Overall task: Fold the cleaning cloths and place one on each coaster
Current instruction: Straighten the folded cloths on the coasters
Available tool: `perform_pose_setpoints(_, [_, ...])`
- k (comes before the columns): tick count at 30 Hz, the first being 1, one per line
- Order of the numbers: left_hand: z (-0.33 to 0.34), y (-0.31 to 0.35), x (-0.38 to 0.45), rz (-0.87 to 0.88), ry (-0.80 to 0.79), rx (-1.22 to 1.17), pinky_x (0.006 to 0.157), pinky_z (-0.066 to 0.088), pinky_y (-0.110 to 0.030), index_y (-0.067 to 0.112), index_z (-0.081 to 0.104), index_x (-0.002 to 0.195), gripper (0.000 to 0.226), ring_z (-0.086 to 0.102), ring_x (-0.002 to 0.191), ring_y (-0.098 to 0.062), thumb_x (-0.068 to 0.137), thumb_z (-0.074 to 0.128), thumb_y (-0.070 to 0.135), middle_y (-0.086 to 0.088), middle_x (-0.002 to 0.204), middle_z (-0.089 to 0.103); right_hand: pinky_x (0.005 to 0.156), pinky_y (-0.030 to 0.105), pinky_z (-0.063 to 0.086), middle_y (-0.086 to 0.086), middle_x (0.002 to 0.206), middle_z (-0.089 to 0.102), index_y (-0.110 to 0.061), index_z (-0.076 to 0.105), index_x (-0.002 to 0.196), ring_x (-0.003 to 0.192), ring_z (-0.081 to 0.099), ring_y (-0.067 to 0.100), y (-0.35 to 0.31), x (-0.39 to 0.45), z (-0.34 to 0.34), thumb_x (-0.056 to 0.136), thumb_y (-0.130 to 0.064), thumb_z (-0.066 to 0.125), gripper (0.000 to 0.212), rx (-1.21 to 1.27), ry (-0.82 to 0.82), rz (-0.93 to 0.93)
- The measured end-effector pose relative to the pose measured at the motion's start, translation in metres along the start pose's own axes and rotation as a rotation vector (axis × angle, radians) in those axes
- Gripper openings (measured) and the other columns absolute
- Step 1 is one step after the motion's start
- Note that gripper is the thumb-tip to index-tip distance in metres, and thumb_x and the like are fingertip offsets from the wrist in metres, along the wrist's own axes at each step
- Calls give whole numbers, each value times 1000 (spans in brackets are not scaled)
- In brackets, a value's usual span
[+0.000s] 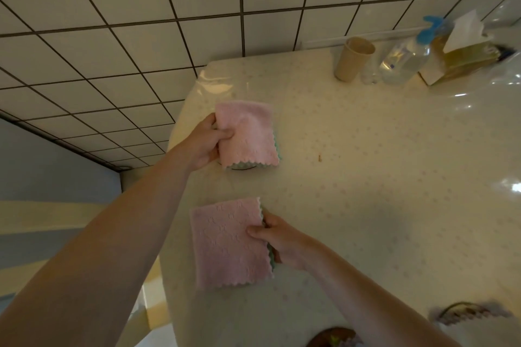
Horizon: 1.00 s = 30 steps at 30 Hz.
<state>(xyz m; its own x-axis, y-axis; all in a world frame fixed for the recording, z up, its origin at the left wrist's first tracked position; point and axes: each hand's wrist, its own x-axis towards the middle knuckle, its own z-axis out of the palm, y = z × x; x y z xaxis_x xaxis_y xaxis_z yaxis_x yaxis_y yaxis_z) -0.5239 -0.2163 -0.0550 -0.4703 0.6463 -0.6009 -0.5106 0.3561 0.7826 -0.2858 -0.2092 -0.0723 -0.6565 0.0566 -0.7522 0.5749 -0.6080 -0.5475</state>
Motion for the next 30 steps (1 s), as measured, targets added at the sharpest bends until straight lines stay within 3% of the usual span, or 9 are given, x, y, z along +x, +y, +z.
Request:
perform_pose_setpoints(4, [6, 3, 4, -46, -72, -8, 80, 55, -41, 22, 42, 138, 55, 61, 110, -24, 90, 58, 2, -2, 125, 60, 87, 27, 53, -6, 115, 62, -27, 48, 123, 105, 61, 12, -2, -3, -4, 95, -6, 48, 35, -106, 14, -44])
perform_pose_setpoints(9, [8, -6, 9, -80, 67, 131, 71, 54, -38, 15, 40, 139, 55, 59, 99, -22, 89, 59, 3, -7, 129, 55, 96, 36, 50, -6, 118, 62, -26, 50, 123, 106, 61, 11, -1, 0, -7, 88, -20, 57, 36, -360, 111, -92])
perform_pose_setpoints(11, [8, -6, 10, -65, 92, 140, 67, 53, -35, 14, 40, 139, 55, 58, 97, -21, 89, 60, 3, -4, 122, 55, 91, 32, 52, -4, 114, 64, -21, 54, 121, 102, 63, 12, -1, -1, -10, 87, -27, 59, 34, -468, 152, -88])
perform_pose_setpoints(15, [6, -6, 11, -35, 172, 213, 66, 53, -33, 9, 44, 134, 50, 59, 93, -20, 88, 63, 4, -6, 117, 55, 65, 25, 46, -6, 88, 63, -21, 58, 98, 79, 60, 9, -1, -5, -14, 86, -33, 60, 18, -707, 234, -147])
perform_pose_setpoints(19, [-5, -9, 16, 5, 260, 302, 78, 52, -36, 9, 47, 130, 47, 57, 102, -23, 87, 65, 9, -9, 124, 55, 66, 30, 46, 2, 93, 65, -16, 56, 98, 82, 62, 17, 1, -7, -13, 88, -34, 57, 20, -825, 304, -160])
perform_pose_setpoints(22, [-8, -9, 15, 47, 309, 510, 83, 54, -41, 11, 49, 124, 48, 59, 100, -25, 82, 70, 20, -8, 116, 58, 58, 30, 37, -1, 77, 56, -16, 50, 90, 68, 53, 16, 4, -8, -9, 87, -35, 57, 21, -957, 393, -183])
perform_pose_setpoints(26, [-5, -9, 3, 151, 452, 829, 58, 43, -28, 10, 44, 117, 40, 56, 83, -22, 85, 66, 20, -9, 103, 59, 66, 35, 45, 6, 92, 62, -15, 47, 104, 83, 60, 27, 8, -10, -4, 84, -41, 60, 35, -1003, 562, -178])
perform_pose_setpoints(30, [-5, -13, -20, 148, 505, 905, 64, 38, -31, 7, 39, 126, 41, 56, 88, -25, 90, 57, 16, -14, 109, 60, 64, 33, 43, 8, 101, 63, -13, 47, 106, 92, 62, 30, 11, -20, 4, 88, -39, 54, 32, -1070, 611, -177])
